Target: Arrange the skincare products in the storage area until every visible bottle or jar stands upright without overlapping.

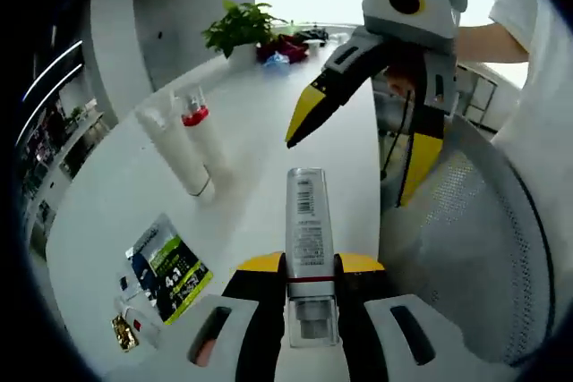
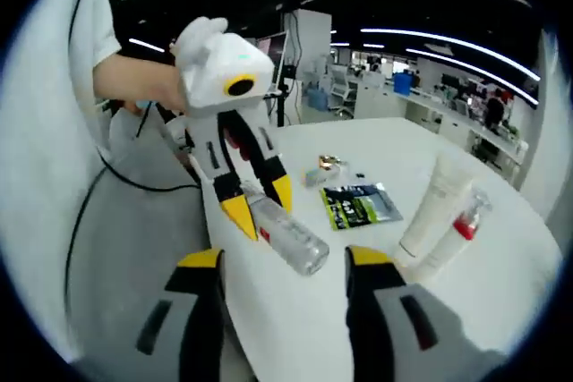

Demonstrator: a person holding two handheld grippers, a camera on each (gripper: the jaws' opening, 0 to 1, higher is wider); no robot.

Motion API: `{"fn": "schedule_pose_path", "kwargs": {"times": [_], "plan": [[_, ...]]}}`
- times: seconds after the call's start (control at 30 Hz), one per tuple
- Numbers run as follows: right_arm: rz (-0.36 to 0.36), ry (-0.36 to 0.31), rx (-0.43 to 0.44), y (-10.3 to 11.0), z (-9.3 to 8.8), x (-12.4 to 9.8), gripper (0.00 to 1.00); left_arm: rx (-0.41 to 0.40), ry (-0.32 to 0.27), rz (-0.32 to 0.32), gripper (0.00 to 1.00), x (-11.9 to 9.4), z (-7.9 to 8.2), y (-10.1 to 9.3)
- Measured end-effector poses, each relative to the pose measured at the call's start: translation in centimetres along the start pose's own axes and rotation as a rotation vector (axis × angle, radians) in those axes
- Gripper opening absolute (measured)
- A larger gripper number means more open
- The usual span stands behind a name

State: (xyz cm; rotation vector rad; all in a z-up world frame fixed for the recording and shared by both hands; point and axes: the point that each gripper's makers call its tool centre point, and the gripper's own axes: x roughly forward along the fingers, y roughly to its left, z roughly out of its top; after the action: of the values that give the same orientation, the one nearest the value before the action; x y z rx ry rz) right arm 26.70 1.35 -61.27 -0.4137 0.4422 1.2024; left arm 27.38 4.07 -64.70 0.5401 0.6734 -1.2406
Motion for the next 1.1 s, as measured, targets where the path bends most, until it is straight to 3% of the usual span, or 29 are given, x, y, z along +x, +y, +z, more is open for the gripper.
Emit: {"fn": "schedule_pose_path", "kwargs": {"times": [0.4, 0.67, 0.83, 1.1], "plan": [[0.164, 0.114, -0.128, 0.9, -1.1, 1.6, 0.39, 0.092, 0.018, -0.100, 0.18, 0.3, 0.9, -2.0], [0.231, 0.200, -0.267, 2.0, -2.3, 2.5, 0.22, 0.127, 0.034, -0.148, 0.18, 0.3, 1.1, -2.7], [0.219, 0.217, -0.264, 1.9, -3.0, 2.8, 0.21, 0.104, 0.012, -0.161, 0.18, 0.0, 1.5, -2.6], [0.228, 0.124, -0.141, 2.1, -2.2, 2.0, 0.20, 0.059, -0.073, -0.211, 0.18, -1.1, 2.8, -2.7]]}}
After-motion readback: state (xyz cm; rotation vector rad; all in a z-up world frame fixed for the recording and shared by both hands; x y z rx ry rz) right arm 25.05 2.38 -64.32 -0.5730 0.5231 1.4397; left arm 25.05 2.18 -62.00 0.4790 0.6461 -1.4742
